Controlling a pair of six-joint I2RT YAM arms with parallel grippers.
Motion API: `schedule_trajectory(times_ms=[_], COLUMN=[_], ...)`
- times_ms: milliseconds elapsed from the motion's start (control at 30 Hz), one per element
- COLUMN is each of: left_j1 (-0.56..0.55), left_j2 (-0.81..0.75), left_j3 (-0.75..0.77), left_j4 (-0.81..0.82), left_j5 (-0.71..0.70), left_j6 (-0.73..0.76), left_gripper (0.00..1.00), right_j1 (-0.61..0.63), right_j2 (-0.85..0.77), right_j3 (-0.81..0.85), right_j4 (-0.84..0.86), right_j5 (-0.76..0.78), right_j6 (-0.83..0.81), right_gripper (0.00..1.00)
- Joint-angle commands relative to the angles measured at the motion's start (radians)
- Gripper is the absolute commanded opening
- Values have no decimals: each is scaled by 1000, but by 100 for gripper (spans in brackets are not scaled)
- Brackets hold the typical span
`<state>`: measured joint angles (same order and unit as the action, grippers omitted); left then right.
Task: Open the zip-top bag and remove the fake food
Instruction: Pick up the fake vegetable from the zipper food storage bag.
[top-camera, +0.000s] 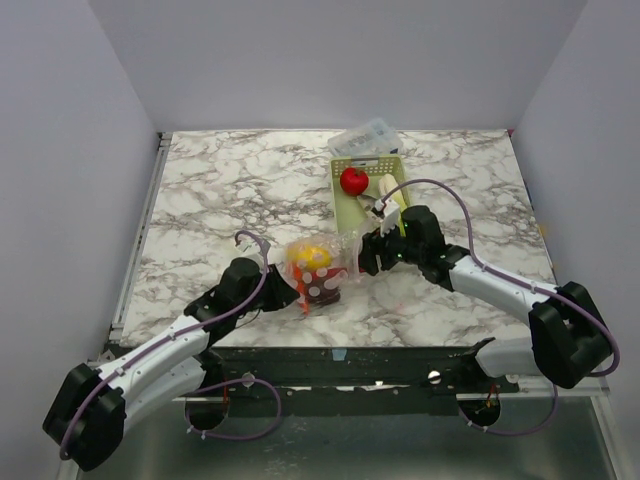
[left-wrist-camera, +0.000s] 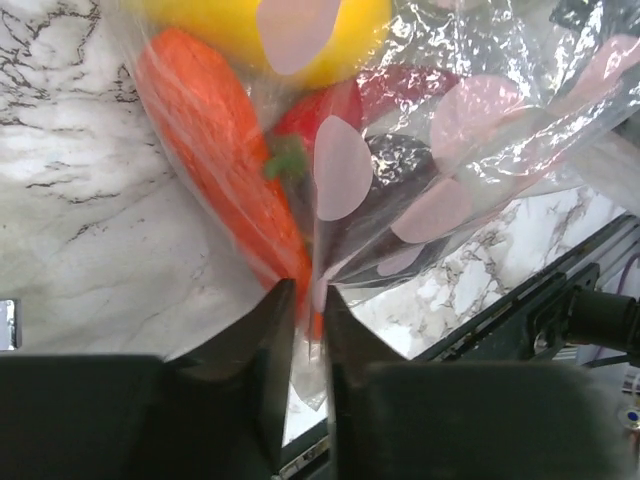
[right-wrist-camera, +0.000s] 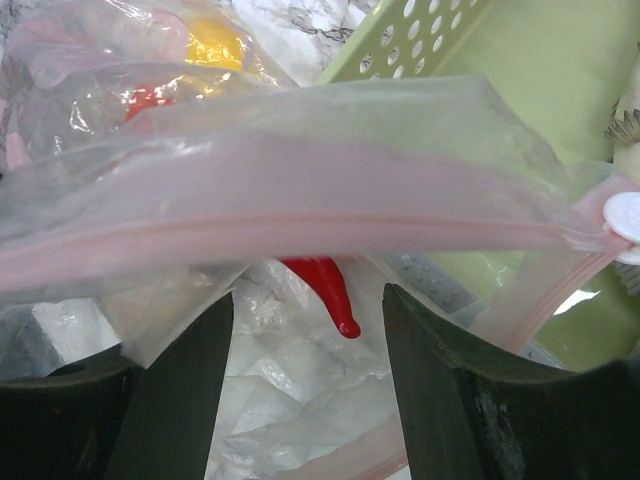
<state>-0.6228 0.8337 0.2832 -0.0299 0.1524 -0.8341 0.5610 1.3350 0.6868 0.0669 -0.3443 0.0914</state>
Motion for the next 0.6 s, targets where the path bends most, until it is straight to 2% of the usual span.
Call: schedule_trajectory(times_ms=[0, 67, 300, 567], left_j1=[5, 6, 15, 17], left_j2=[-16, -15, -4, 75], left_j3=[28, 28, 9, 11], left_j4=[-65, -93, -110, -47], left_j5=[-36, -59, -84, -42], left_j6=[7, -7, -40, -22], left_gripper=[9, 1, 0, 0], right_j1=[-6, -7, -13, -1], right_j2=[-4, -10, -8, 90], right_j3=[-11, -6, -3, 32], right_j4=[18, 13, 15, -17], right_j5=[30, 30, 79, -103], right_j6=[-33, -36, -63, -181], right_gripper=[65, 65, 65, 61])
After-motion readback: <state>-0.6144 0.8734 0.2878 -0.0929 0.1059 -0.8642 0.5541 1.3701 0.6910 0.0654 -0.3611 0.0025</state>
